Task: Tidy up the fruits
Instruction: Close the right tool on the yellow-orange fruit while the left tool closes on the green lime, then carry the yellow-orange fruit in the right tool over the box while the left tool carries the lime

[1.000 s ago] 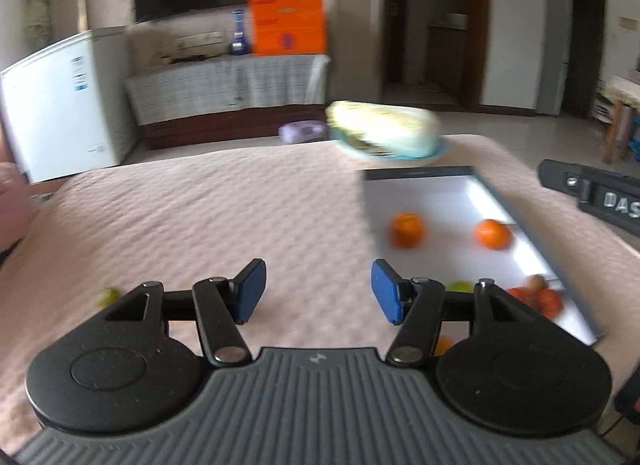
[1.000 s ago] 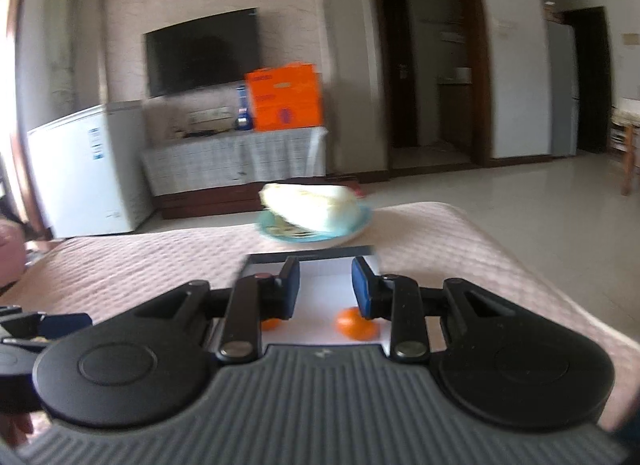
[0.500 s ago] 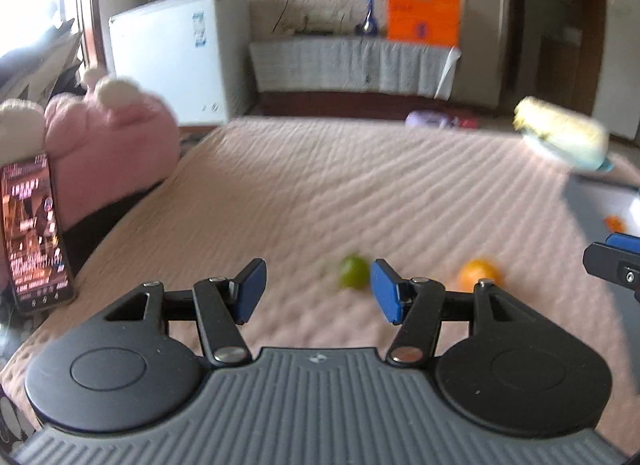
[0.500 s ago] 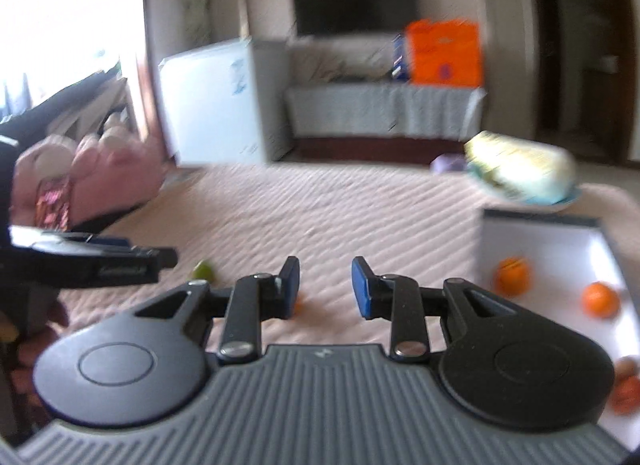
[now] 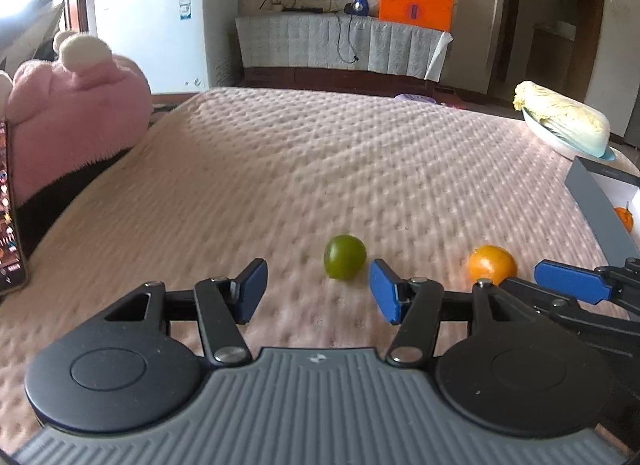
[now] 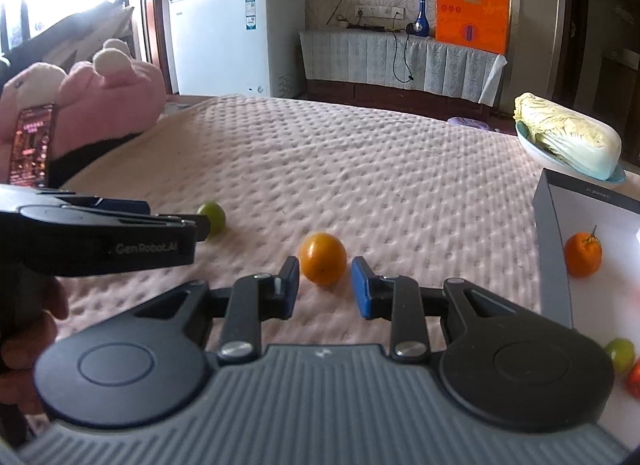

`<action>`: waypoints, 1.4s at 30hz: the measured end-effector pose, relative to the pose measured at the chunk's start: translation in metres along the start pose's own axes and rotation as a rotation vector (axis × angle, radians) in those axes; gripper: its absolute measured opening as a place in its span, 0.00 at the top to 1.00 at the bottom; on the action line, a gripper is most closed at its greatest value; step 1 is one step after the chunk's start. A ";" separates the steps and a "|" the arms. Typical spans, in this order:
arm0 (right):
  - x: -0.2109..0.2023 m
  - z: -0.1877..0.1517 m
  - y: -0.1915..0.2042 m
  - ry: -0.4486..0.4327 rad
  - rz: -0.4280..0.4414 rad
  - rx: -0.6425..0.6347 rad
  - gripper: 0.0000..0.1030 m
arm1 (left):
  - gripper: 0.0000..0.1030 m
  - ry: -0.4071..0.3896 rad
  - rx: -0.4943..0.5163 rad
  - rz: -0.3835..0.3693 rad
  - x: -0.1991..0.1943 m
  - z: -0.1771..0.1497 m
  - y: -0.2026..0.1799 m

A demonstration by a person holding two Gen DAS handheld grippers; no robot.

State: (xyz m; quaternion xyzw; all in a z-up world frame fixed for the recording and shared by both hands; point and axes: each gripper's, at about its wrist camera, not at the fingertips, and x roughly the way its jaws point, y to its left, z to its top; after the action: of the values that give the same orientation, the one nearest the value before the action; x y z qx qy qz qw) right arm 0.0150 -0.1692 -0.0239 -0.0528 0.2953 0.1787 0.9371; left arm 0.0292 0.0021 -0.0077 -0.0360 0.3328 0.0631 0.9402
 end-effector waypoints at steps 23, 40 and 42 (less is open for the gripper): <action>0.032 0.002 0.004 0.029 -0.003 0.028 0.57 | 0.56 0.012 -0.008 -0.010 0.030 0.004 -0.008; 0.001 0.002 -0.012 0.033 0.056 0.056 0.64 | 0.71 0.029 -0.023 0.014 0.022 0.004 -0.014; -0.012 0.000 -0.017 0.026 0.057 0.065 0.64 | 0.71 0.029 -0.029 0.015 0.016 0.003 -0.016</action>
State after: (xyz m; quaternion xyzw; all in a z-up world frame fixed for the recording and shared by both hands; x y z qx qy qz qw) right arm 0.0123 -0.1888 -0.0173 -0.0161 0.3144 0.1949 0.9289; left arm 0.0456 -0.0116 -0.0157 -0.0480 0.3456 0.0747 0.9342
